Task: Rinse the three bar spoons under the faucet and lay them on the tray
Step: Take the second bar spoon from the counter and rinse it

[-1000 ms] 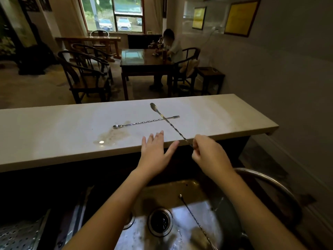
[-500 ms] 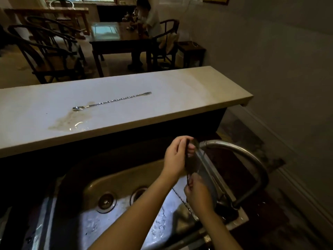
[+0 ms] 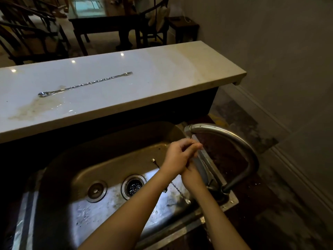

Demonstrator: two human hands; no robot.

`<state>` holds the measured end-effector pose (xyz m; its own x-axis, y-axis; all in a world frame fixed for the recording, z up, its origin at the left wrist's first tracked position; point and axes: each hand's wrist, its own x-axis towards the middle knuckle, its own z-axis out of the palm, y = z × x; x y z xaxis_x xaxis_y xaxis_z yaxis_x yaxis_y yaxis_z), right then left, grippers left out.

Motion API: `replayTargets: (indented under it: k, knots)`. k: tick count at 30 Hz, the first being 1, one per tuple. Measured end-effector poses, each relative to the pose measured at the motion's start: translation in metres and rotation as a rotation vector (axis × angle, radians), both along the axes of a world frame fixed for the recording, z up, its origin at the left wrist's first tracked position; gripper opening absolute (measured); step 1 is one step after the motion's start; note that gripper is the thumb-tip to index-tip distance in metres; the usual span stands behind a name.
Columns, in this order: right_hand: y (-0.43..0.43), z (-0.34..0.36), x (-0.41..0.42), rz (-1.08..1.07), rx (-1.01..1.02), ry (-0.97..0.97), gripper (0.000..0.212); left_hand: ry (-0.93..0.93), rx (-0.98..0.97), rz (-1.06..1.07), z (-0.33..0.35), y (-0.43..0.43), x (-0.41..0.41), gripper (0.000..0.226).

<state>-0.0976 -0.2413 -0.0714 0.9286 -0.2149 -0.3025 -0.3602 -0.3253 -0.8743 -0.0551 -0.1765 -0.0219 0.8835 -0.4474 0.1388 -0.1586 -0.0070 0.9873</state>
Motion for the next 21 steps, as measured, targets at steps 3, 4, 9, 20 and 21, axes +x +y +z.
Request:
replayTargets:
  k: [3,4,9,20,21]
  knots:
    - [0.0,0.005,0.001,-0.055,0.132,-0.027,0.03,-0.107,0.047,0.086,0.001,0.003,0.006,0.018]
    - [-0.001,0.011,0.002,-0.08,0.204,-0.046,0.028,-0.135,0.053,0.113,0.001,0.004,0.008,0.018]
    - [-0.011,0.023,0.003,-0.152,0.414,-0.195,0.039,-0.163,0.173,0.044,0.005,0.011,0.015,0.025]
    - [-0.002,0.01,0.008,-0.192,0.602,-0.292,0.041,0.081,-0.005,0.155,0.011,0.002,0.004,0.027]
    - [-0.001,0.007,0.009,-0.238,0.591,-0.265,0.044,0.052,0.016,0.164,0.009,0.001,0.003,0.026]
